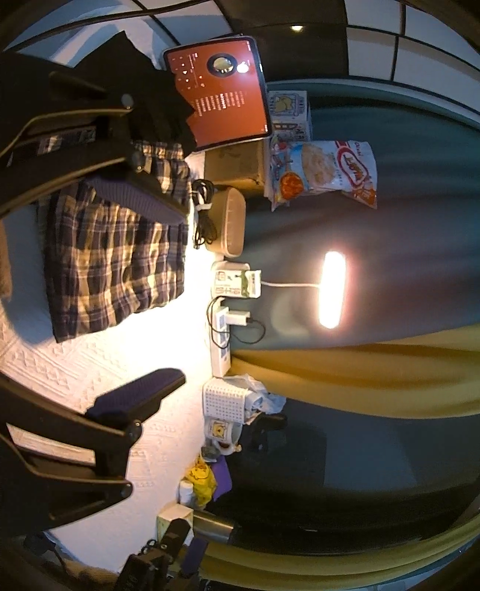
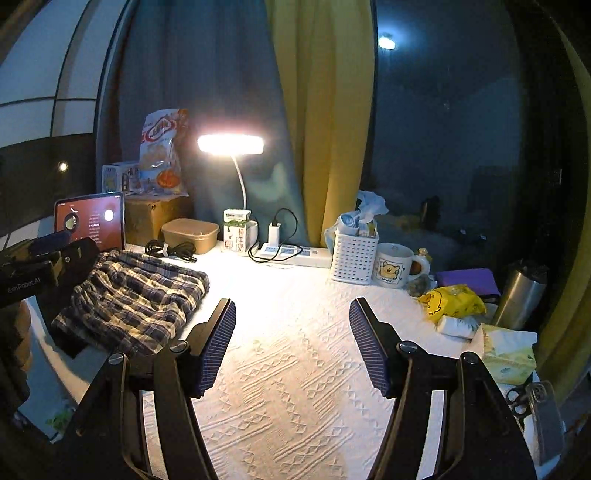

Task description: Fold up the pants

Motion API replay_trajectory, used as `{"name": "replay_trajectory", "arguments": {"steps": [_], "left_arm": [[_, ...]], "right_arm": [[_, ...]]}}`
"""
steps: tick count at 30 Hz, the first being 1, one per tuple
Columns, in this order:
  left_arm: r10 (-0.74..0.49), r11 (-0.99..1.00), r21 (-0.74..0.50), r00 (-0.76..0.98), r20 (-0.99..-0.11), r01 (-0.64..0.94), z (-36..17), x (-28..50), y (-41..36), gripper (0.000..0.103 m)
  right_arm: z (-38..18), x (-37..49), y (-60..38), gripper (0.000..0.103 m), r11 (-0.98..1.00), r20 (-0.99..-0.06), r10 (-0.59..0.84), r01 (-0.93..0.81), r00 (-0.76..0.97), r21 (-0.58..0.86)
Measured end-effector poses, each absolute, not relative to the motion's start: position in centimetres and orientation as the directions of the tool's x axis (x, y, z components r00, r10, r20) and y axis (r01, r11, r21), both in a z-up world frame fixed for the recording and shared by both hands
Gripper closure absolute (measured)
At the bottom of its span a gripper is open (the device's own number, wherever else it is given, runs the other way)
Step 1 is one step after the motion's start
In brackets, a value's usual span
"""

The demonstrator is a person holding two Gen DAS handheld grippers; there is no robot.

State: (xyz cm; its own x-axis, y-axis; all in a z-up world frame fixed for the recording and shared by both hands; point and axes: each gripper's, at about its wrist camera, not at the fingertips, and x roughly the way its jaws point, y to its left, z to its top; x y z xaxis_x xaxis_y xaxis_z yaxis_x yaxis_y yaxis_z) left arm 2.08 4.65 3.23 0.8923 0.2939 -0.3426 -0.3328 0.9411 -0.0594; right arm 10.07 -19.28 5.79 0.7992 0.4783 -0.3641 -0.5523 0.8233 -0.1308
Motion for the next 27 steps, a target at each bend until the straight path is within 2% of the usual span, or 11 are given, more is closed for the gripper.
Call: {"name": "replay_trajectory", "arguments": {"steps": [27], "left_arm": [[0.287, 0.944, -0.057, 0.891, -0.352, -0.326, 3.2, 2.2, 4.7, 0.022]], "right_arm": [[4.7, 10.6, -19.4, 0.036, 0.835, -0.385, 0.468, -0.54, 0.796, -0.101]]}}
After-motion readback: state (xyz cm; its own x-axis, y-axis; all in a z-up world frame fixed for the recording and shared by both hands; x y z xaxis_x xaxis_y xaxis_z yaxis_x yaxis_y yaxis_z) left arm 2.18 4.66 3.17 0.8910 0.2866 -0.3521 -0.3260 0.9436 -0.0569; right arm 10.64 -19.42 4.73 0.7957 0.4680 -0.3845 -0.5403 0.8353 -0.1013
